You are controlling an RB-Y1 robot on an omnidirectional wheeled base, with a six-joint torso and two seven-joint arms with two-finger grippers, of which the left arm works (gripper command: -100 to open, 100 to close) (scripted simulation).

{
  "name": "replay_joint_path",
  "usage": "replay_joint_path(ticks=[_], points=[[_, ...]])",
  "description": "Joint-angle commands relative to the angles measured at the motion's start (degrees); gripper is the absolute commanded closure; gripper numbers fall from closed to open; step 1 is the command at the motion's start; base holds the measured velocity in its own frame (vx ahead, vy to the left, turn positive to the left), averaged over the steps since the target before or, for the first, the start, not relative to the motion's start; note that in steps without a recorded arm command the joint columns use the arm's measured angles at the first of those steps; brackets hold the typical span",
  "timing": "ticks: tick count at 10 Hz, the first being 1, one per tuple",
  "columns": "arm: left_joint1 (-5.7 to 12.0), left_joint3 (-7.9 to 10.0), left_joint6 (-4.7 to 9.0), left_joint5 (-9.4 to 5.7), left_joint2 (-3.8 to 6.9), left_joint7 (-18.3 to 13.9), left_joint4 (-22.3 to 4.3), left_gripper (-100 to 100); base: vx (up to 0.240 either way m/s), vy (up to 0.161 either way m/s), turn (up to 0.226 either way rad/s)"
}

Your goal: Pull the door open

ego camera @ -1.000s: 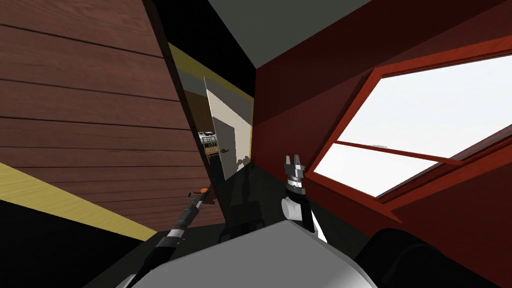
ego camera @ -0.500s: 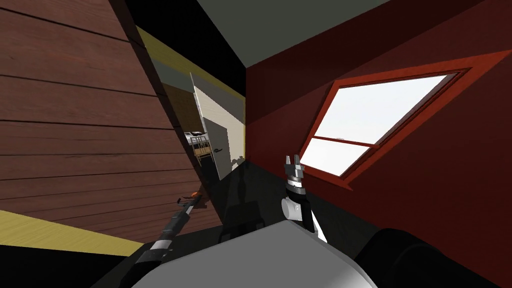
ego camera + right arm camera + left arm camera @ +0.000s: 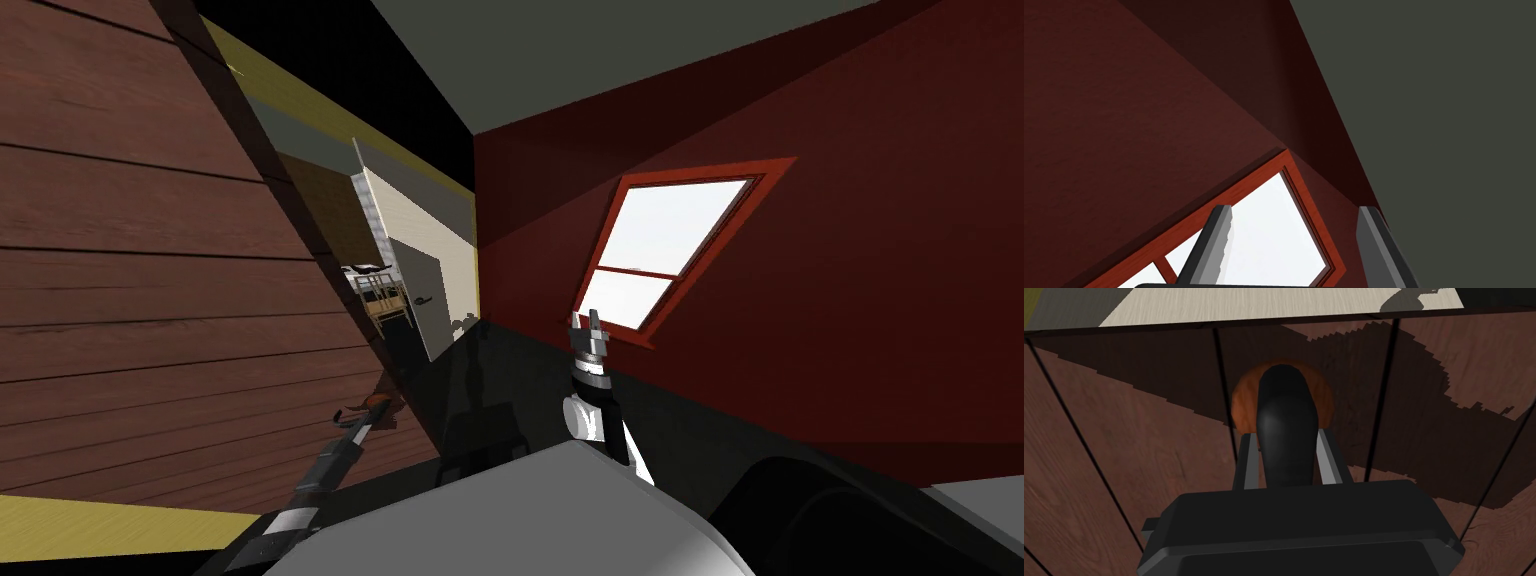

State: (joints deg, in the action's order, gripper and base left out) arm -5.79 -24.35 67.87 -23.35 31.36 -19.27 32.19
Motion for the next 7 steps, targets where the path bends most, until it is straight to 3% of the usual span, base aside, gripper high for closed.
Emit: replay_joint_path(ticks=[1, 3, 4, 5, 7], points=[[-0.39, 0.39, 1.36, -0.74, 0.83, -0.6, -1.4, 100, -0.166, 0.071, -0.189], [-0.6, 0.42, 2.09, -1.05, 1.08, -0.9, -2.1, 100, -0.125, 0.036, -0.104], [0.16, -0.2, 2.35, -0.51, 0.1, -1.0, -3.0, 100, -0.047, -0.001, -0.026], [-0.19, -0.75, 3.62, -0.68, 0.3, -1.3, -3.8, 100, -0.127, 0.045, -0.168], [-0.62, -1.17, 4.64, -0.93, 0.66, -1.6, -4.2, 100, -0.179, 0.068, -0.159]])
